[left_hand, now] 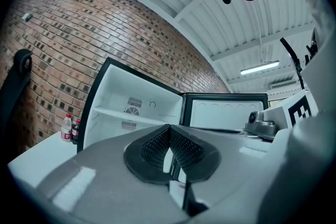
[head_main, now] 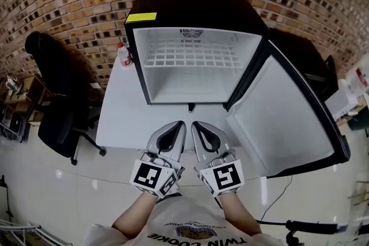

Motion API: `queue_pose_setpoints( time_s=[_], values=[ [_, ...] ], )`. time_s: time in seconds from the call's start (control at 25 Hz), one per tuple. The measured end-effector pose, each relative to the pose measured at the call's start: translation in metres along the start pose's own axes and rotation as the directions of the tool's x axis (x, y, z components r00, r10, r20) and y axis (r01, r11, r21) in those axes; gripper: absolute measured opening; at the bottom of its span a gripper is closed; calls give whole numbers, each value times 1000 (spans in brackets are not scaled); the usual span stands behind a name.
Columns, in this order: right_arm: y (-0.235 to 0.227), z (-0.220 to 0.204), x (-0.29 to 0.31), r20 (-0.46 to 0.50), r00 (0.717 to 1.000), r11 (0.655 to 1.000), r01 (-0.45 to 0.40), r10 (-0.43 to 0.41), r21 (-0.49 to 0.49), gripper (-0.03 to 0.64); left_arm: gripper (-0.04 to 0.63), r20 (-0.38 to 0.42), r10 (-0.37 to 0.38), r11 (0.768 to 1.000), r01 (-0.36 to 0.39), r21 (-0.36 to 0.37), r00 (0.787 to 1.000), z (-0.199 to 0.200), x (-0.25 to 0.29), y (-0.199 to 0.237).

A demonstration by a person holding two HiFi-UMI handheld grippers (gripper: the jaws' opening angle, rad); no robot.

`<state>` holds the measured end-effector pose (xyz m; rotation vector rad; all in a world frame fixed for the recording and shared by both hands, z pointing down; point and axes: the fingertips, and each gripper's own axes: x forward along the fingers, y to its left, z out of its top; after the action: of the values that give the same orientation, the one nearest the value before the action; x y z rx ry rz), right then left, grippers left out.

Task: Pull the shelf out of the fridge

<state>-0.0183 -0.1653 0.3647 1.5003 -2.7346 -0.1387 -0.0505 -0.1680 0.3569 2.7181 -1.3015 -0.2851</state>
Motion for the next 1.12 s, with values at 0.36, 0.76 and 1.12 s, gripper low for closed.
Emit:
queue_pose_setpoints(
  time_s=[0.36, 0.76, 1.12],
  values=[
    [-14, 7, 37, 1, 998, 998, 64, -64, -11, 5, 2, 12, -45, 999, 46, -21, 999, 9, 26, 32],
    [-42, 5, 56, 20, 996, 996, 85, -86, 40, 5, 2, 16, -49, 997, 50, -57, 999, 6, 57, 43],
    [-75, 4, 72, 58, 994, 988, 81, -89, 128, 5, 2, 26, -11, 982, 16, -190, 1000, -1, 87, 61]
  ],
)
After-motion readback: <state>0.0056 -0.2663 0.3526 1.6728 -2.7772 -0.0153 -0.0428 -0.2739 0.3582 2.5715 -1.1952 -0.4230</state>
